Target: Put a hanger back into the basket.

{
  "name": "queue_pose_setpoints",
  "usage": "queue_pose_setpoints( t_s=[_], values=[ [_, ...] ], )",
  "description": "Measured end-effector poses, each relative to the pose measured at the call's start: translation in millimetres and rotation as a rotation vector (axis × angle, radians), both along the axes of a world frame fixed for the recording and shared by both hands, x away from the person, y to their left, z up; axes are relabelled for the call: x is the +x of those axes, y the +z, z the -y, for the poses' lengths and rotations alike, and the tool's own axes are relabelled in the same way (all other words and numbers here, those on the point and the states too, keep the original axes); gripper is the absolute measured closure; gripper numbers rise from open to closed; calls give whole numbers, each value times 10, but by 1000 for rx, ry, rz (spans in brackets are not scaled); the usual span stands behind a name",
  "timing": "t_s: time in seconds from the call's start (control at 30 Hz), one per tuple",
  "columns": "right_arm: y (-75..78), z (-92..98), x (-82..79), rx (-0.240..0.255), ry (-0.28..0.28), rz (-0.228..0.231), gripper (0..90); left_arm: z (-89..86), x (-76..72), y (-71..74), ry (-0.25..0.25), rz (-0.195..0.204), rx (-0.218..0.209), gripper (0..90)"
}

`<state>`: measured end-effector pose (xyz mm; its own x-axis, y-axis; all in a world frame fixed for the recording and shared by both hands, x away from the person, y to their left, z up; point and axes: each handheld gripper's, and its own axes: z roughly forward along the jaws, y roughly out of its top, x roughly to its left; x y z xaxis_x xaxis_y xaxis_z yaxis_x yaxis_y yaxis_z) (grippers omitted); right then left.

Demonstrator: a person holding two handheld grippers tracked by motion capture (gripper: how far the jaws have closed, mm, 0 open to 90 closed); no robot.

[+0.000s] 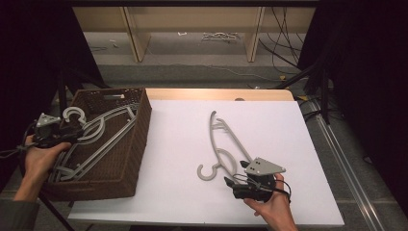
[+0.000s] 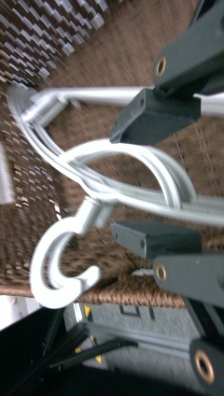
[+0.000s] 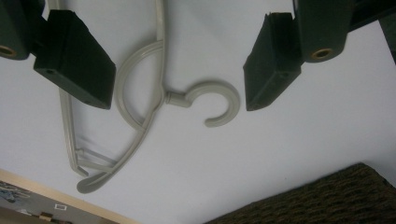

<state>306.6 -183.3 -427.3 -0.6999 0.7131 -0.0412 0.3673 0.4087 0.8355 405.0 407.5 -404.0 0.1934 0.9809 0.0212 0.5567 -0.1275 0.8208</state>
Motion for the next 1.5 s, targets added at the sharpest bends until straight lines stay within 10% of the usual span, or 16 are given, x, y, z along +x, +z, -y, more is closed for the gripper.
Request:
queue_pose_setpoints(
  t_s=[0.6, 1.03, 1.5],
  values=[
    [10, -1, -4, 17, -15, 17, 243, 879, -559, 391, -201, 173, -113, 260],
    [13, -9, -4, 41, -17, 18, 222, 1753, -760, 218, -474, 223, -183, 176],
    [8, -4, -10, 44, -22, 28, 216, 2113, -955, 10, -542, 266, -206, 175]
  ],
)
